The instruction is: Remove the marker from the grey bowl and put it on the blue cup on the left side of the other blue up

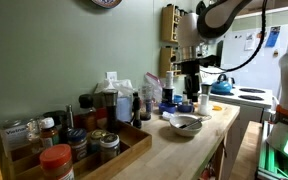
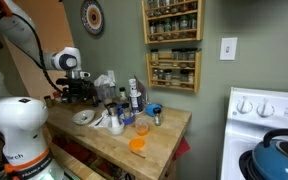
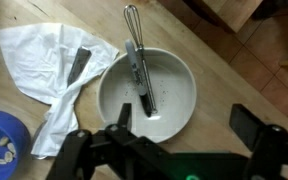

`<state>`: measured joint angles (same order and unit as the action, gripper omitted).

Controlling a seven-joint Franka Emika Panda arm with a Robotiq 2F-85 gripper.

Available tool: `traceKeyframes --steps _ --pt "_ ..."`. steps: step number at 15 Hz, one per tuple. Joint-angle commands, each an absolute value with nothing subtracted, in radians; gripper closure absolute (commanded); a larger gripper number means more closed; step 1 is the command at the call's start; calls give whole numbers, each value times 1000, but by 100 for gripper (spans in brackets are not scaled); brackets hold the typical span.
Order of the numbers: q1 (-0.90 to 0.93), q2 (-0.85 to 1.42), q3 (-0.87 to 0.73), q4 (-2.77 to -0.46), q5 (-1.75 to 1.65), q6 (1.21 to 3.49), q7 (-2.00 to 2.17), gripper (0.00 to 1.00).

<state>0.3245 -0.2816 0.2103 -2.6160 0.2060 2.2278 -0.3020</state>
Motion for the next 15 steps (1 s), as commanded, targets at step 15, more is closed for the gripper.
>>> traceKeyframes --steps 15 --pt "319 27 248 -2578 98 2422 -576 33"
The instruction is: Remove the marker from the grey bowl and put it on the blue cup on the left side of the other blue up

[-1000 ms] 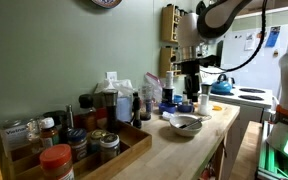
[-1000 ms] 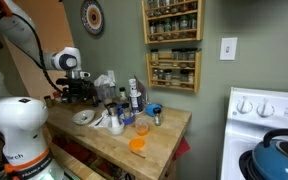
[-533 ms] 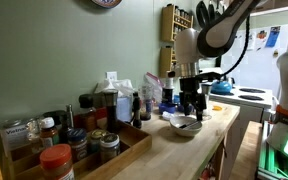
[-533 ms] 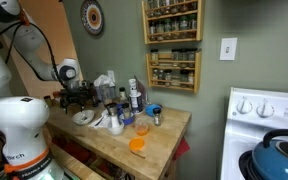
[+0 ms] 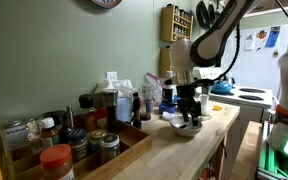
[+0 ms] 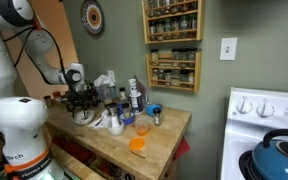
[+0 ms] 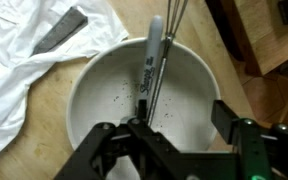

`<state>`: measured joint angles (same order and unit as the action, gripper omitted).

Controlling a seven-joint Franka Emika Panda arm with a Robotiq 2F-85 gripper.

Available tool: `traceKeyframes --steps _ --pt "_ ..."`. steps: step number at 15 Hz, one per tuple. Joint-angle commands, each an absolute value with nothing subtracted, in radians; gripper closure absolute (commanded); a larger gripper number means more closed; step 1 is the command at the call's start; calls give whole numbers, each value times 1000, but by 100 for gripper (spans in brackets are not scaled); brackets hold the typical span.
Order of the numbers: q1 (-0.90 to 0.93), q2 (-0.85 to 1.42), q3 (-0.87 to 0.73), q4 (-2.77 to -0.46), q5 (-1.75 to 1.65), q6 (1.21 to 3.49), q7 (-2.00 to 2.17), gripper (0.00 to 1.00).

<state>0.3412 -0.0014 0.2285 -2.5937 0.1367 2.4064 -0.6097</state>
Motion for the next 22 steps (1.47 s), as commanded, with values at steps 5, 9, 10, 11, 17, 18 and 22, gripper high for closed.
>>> traceKeyframes --steps 5,9,10,11,17,18,22 --pt "295 73 243 -2542 32 2429 -517 51" --pt "278 111 244 -2506 1 2423 -483 61" --pt "275 121 245 -2499 -9 2419 -476 61" --pt "272 130 245 -2492 -18 2415 -468 62" --pt "258 165 242 -2473 -60 2405 -433 63" --pt "256 169 242 -2472 -63 2404 -430 88" --pt "241 112 259 -2497 -12 2381 -482 100"
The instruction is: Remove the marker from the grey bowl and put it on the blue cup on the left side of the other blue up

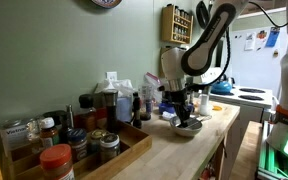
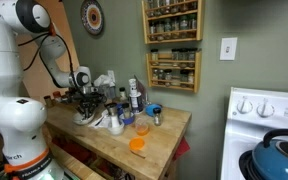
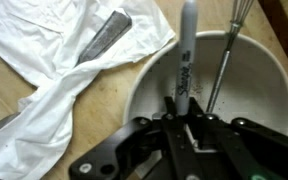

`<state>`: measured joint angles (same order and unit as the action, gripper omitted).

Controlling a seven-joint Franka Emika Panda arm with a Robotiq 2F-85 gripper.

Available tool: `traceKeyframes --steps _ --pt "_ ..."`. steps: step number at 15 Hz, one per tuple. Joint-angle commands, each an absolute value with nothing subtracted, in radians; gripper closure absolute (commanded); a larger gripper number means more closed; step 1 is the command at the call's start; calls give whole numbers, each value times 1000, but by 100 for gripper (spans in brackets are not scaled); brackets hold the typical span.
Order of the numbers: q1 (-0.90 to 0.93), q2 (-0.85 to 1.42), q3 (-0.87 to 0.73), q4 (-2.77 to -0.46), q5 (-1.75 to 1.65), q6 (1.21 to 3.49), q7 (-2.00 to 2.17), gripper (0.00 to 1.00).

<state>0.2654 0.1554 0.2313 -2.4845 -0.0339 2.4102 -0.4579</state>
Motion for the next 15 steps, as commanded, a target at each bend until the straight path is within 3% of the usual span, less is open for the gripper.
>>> traceKeyframes --steps 1,4,7,15 --pt "233 78 269 -2511 24 2379 -517 98" --pt "212 -73 281 -2566 169 2381 -666 96" --pt "205 -167 213 -2584 187 2418 -563 96" --pt "151 -98 54 -2569 349 2495 -487 96"
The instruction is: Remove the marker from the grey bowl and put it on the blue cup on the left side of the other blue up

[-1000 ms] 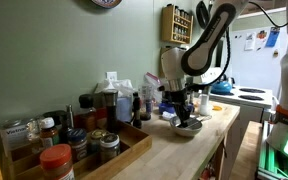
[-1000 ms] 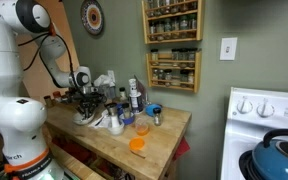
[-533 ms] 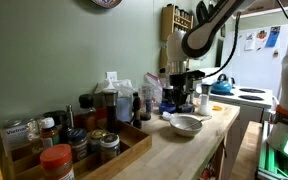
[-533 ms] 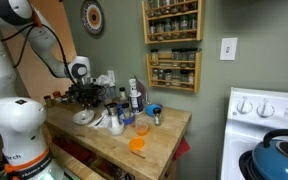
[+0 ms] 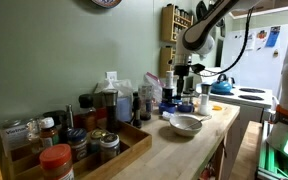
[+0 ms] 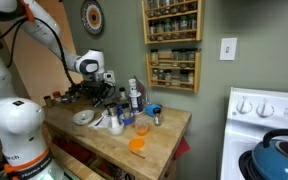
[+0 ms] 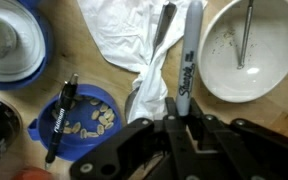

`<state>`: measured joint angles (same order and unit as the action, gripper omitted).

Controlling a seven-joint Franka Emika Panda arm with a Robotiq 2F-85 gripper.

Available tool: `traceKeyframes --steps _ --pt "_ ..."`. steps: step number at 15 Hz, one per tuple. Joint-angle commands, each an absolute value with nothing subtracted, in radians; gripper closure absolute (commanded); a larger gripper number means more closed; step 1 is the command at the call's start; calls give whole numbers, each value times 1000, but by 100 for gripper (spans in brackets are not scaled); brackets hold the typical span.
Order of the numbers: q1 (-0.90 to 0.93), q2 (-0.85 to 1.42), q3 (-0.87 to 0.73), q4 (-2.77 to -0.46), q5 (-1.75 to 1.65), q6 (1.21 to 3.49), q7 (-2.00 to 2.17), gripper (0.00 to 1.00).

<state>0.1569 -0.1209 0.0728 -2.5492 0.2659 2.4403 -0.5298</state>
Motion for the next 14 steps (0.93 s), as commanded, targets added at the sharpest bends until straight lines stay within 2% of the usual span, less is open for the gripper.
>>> traceKeyframes --steps 1,2,3,4,5,6,9,11,14 --pt "151 -95 50 -2572 391 2510 -480 96" --pt "148 -100 55 -2551 328 2469 -510 96" --pt "145 -94 53 -2550 334 2473 -512 85" --pt "145 -93 54 -2549 333 2473 -512 85" --pt "146 -93 55 -2547 333 2473 -512 96" --pt "138 -89 74 -2570 276 2600 -362 96" --pt "152 -70 100 -2594 269 2798 -227 96" --pt "128 -51 119 -2632 129 2948 -68 96" --pt "-42 -66 175 -2698 -138 3081 113 96"
